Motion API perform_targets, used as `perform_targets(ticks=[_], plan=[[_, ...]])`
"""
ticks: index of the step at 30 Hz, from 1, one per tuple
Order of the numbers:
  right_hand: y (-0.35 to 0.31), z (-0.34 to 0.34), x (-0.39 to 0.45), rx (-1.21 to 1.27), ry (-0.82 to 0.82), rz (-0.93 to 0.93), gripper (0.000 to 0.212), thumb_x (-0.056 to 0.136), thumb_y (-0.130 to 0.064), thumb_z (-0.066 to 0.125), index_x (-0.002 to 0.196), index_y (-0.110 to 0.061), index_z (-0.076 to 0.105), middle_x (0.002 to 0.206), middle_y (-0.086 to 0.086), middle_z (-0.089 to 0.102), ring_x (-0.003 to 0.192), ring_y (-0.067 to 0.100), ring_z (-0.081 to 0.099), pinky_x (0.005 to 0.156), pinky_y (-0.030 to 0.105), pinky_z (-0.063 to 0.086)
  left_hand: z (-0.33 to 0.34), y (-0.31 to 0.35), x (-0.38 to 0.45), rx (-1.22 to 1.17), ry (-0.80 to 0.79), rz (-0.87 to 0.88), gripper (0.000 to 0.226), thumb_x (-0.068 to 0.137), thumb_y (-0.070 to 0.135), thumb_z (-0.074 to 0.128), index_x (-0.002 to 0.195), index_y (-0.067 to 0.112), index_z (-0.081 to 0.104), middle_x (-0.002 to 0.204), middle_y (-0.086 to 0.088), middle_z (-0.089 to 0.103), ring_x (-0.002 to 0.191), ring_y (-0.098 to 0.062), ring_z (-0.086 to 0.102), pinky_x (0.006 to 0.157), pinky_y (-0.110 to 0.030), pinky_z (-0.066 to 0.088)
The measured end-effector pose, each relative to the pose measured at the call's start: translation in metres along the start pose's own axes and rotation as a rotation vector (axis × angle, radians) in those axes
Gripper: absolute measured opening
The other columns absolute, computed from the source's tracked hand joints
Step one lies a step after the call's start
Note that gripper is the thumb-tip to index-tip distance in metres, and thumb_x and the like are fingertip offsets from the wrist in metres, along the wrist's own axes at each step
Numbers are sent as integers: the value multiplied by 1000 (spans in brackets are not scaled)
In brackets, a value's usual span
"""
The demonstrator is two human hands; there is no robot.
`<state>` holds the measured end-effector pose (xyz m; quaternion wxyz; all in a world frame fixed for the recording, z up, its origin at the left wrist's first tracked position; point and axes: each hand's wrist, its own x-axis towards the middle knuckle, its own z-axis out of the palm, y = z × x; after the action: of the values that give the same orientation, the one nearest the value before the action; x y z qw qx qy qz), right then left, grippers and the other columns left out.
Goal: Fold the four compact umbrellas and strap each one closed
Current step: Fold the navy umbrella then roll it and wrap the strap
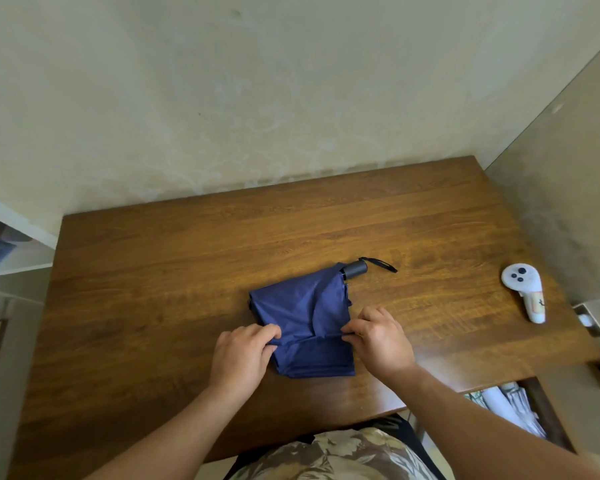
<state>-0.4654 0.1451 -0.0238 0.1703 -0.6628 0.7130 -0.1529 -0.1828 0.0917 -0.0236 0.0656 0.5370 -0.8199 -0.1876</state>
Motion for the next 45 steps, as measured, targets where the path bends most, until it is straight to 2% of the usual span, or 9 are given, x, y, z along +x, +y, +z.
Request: perform_targets(ticks=[11,16,20,23,28,32,36,39,45], plan=[[11,17,-8,-59,-67,51,22,75,-12,88,84,-26,74,86,-7,61,80,27,56,62,36,48,7,-5,0,124,-94,51,17,81,37,90,94,40,80,86,20,74,81,-12,66,70,-36,48],[6,21,-8,-85,-117,104,17,79,-20,85,88,-31,75,92,-8,64,89,28,59,71,41,48,2,4,3,189,-53,54,24,75,41,76,97,33,80,95,7,49,93,-21,51,81,-40,49],[2,17,-8,-121,-168,155,10,88,-28,78,95,-35,76,103,-11,66,102,26,56,80,41,40,1,38,17,91,-176,238,53,87,33,60,139,20,63,129,2,49,121,-23,50,104,-40,49],[0,12,-7,-142,-286,158,16,97,-35,66,110,-39,76,119,-11,61,116,25,49,89,41,38,12,47,24,22,-439,172,64,104,35,52,162,16,34,163,1,26,152,-20,24,125,-38,30],[-7,5,-5,-154,-396,200,25,101,-47,56,121,-42,71,132,-11,50,125,23,40,99,44,38,24,41,17,123,-558,197,71,106,46,46,167,19,23,172,0,7,159,-22,3,130,-40,16],[-19,9,2,-166,-191,48,35,88,-29,68,123,-35,67,110,-2,51,103,29,52,74,42,46,28,39,6,205,-636,227,80,107,59,38,169,22,3,174,-2,-19,160,-24,-20,130,-43,-3],[-40,11,21,-293,-239,-99,61,92,-26,66,147,-43,45,138,5,38,118,33,43,84,47,47,32,40,-1,213,-634,222,83,106,59,40,168,27,-6,172,-3,-28,158,-22,-28,126,-41,-13],[-55,3,30,-462,-372,-122,47,94,-28,67,138,-40,54,144,7,24,128,35,31,98,49,39,35,40,-2,155,-600,183,80,106,55,43,167,40,-6,173,2,-26,158,-20,-26,127,-41,-11],[-35,4,9,-602,-441,-166,19,98,-30,59,113,-24,69,132,8,42,125,37,32,95,51,33,35,37,-1,105,-501,191,77,104,37,52,167,39,7,175,5,-8,161,-17,-12,129,-38,1]])
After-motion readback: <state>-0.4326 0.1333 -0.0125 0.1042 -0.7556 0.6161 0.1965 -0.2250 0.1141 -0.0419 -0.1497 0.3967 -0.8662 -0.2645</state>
